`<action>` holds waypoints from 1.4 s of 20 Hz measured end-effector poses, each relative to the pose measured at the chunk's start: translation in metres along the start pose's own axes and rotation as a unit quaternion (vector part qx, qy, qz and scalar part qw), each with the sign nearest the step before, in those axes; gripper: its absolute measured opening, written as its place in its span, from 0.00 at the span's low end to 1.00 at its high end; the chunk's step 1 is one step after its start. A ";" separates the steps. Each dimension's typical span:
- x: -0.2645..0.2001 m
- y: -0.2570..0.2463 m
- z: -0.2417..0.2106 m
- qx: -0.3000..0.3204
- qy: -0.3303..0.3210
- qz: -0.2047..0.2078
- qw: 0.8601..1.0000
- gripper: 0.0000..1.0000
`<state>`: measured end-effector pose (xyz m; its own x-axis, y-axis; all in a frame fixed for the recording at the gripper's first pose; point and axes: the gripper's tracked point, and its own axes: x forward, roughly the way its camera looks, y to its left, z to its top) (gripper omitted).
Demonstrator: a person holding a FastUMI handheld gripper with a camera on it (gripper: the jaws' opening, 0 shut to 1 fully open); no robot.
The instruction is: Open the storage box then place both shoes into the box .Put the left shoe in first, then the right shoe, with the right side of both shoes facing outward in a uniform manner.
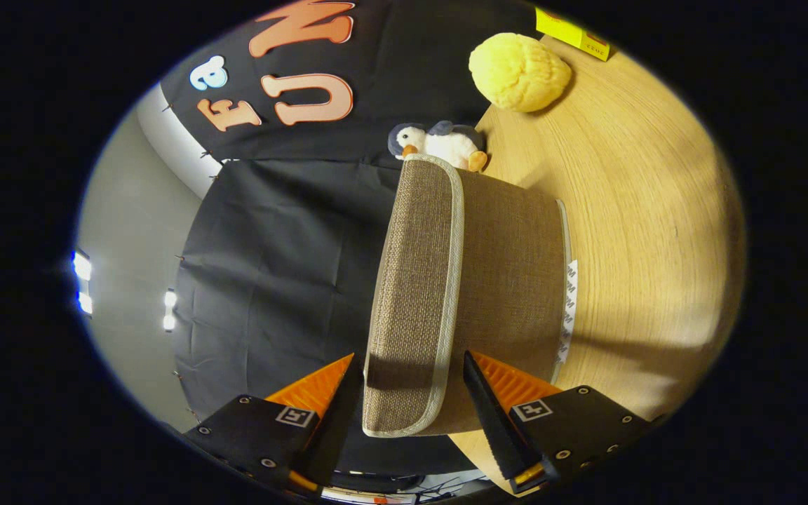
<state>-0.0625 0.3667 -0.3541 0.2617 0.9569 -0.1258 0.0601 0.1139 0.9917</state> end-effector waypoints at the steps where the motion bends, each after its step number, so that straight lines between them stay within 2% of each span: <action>1: 0.001 -0.002 0.001 -0.001 -0.004 0.004 1.000 0.85; 3: -0.005 0.010 0.005 0.014 -0.015 0.030 0.999 0.79; 4: -0.008 0.012 0.004 0.017 -0.019 0.033 0.999 0.71; 5: -0.009 0.012 0.005 0.013 -0.021 0.035 0.999 0.68; 7: -0.020 0.038 0.010 0.013 -0.034 0.075 0.997 0.59; 8: -0.022 0.053 0.017 0.010 -0.050 0.093 0.994 0.49; 9: -0.023 0.062 0.023 0.006 -0.064 0.103 0.993 0.46; 12: -0.008 0.082 0.024 -0.012 -0.057 0.099 0.993 0.35; 16: 0.002 0.128 0.025 -0.054 -0.051 0.102 0.992 0.34; 19: 0.024 0.158 0.018 -0.095 -0.033 0.086 0.991 0.34; 24: 0.068 0.221 0.008 -0.171 -0.020 0.078 0.982 0.35; 28: 0.119 0.244 -0.004 -0.210 -0.001 0.054 0.976 0.35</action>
<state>-0.0209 0.5093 -0.1267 0.2457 0.9691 -0.0206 -0.3683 0.1130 0.9228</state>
